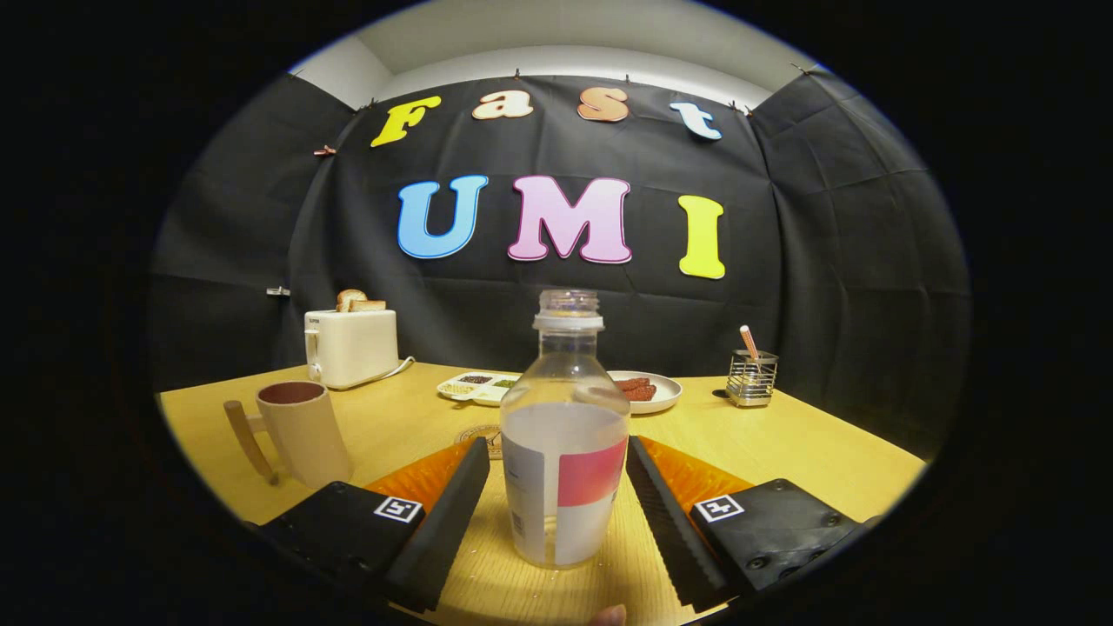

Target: Take the bottle from table, then pour the juice into the cup, finally place the bottle on the coaster

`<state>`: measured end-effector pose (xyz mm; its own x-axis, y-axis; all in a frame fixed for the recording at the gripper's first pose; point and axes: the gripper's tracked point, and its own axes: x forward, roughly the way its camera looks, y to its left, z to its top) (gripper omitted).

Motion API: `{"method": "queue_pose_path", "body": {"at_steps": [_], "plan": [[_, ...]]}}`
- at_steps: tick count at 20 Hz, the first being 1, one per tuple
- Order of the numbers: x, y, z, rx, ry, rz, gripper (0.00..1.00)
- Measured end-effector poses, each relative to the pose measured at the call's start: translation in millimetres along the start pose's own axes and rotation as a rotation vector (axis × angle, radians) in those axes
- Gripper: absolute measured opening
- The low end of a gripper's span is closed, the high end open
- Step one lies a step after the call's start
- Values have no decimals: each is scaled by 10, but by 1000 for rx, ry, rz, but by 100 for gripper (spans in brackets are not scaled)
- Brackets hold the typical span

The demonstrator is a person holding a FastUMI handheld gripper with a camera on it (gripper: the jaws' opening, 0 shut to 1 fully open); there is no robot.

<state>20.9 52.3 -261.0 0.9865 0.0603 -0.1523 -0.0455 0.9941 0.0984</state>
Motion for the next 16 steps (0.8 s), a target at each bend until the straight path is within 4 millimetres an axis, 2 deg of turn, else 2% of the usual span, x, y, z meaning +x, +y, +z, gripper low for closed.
{"method": "queue_pose_path", "body": {"at_steps": [1, 3, 5, 8, 11, 16], "plan": [[-3, -30, 13, 10, 1, -14, 97], [53, -39, 0, 10, 11, -33, 78], [50, -48, 25, -21, 32, -53, 75], [33, 39, 284, -93, 24, -44, 72], [43, 41, 445, -215, 56, -72, 71], [21, 127, 845, -398, 70, -81, 71]]}}
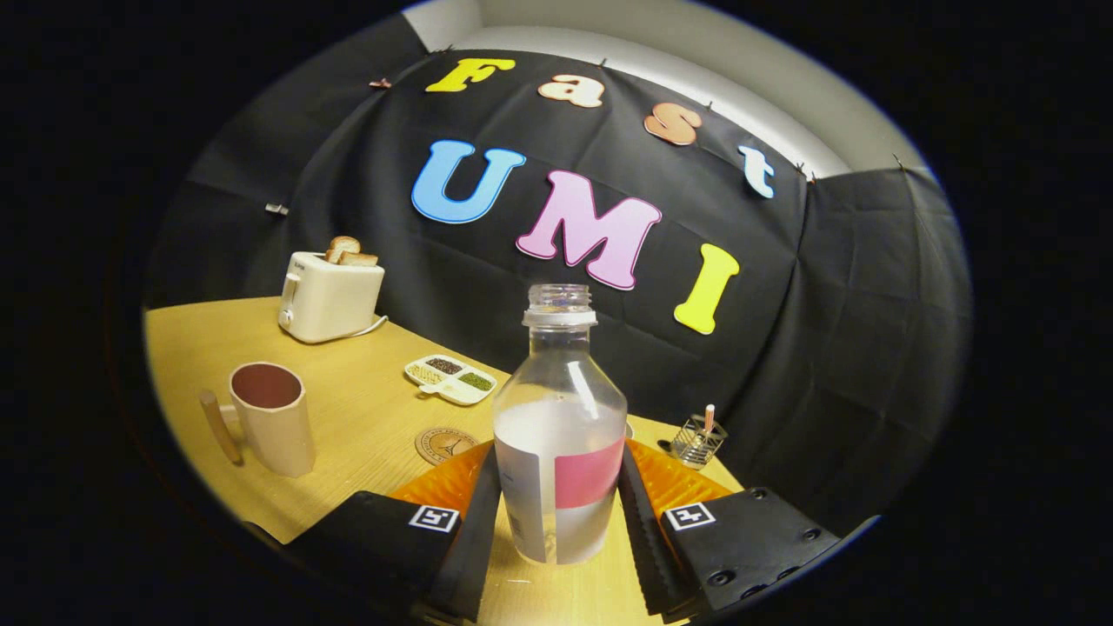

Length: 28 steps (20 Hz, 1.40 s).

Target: Take the bottle from table, then pour the juice into the cup, finally place the bottle on the coaster

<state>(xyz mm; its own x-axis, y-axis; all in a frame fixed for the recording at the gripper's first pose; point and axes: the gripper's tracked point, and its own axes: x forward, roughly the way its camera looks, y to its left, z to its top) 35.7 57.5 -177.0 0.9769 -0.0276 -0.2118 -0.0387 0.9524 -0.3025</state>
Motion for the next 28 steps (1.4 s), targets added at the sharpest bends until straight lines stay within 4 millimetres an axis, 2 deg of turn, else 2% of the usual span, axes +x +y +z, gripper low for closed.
{"method": "queue_pose_path", "body": {"at_steps": [5, 7, 12, 19, 24, 28], "plan": [[-86, -16, 252, -162, 44, -14, 71], [-110, 103, 351, -238, 36, 18, 71], [-107, 361, 411, -483, 35, 33, 70], [-27, 939, 380, -755, -3, 128, 70], [14, 1308, 228, -902, -34, 217, 70], [41, 1454, 136, -990, -40, 259, 70]]}}
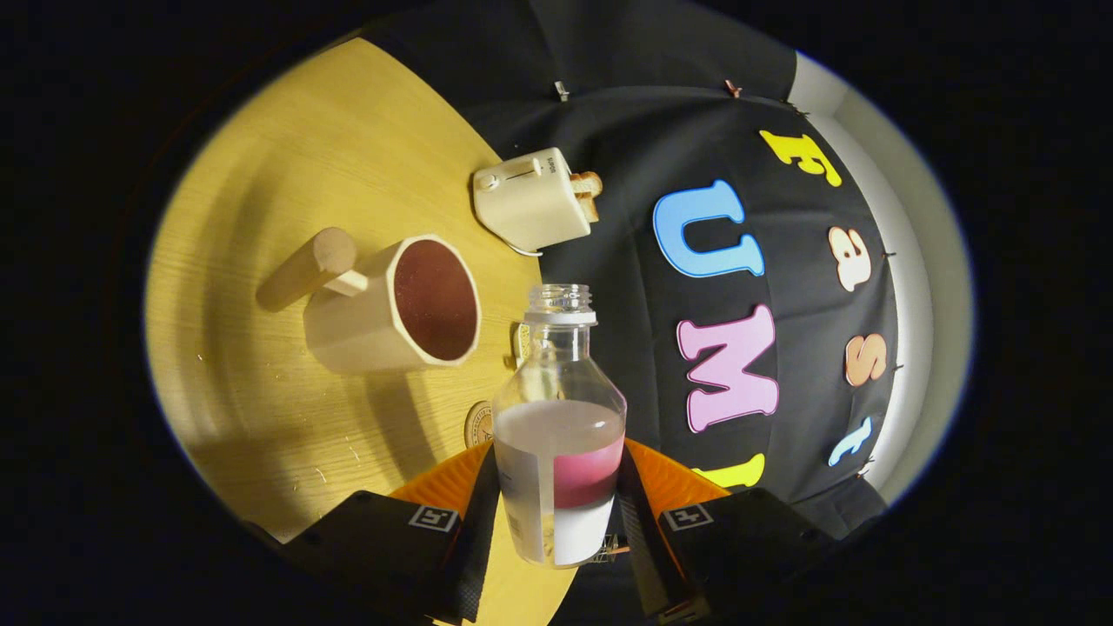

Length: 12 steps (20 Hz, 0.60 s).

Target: Take the bottle from table, then pour the juice into the cup, finally place the bottle on the coaster

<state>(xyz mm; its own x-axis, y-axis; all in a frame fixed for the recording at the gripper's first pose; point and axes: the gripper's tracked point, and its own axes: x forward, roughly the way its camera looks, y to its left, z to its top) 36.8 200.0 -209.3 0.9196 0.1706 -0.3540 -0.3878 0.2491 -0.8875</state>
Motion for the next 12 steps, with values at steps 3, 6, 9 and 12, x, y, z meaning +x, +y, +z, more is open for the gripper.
{"method": "queue_pose_path", "body": {"at_steps": [3, 6, 9, 12], "plan": [[23, -82, -12, -103, 11, -41, 70], [120, -68, -56, -163, 21, -39, 70], [127, -88, -74, -215, 26, -39, 70], [163, -106, -72, -266, 22, -41, 70]]}}
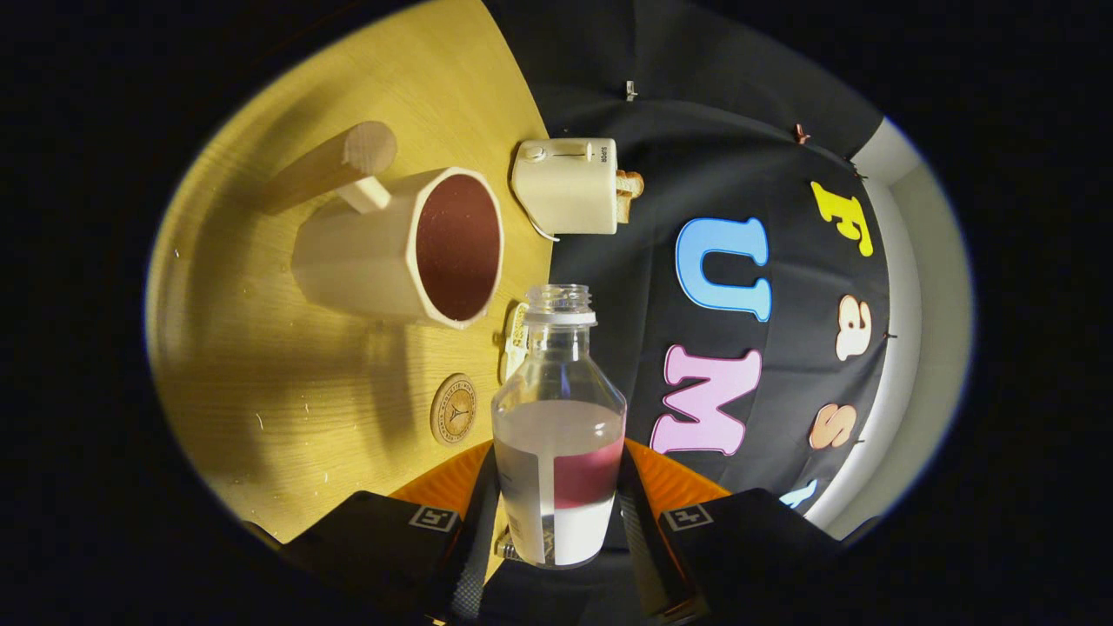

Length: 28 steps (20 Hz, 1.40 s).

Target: Take the bottle from table, then pour the juice into the cup, finally place the bottle on the coaster

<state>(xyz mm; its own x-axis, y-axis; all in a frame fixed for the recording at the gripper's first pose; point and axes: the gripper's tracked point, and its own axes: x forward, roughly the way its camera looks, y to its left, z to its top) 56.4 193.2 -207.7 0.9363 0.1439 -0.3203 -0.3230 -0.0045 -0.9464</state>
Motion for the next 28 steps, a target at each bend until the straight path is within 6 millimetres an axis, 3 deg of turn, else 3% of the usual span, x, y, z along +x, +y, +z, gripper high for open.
{"method": "queue_pose_path", "body": {"at_steps": [8, 28], "plan": [[33, -15, 59, -122, -54, -14, 70], [80, -50, 55, -204, -70, -32, 70]]}}
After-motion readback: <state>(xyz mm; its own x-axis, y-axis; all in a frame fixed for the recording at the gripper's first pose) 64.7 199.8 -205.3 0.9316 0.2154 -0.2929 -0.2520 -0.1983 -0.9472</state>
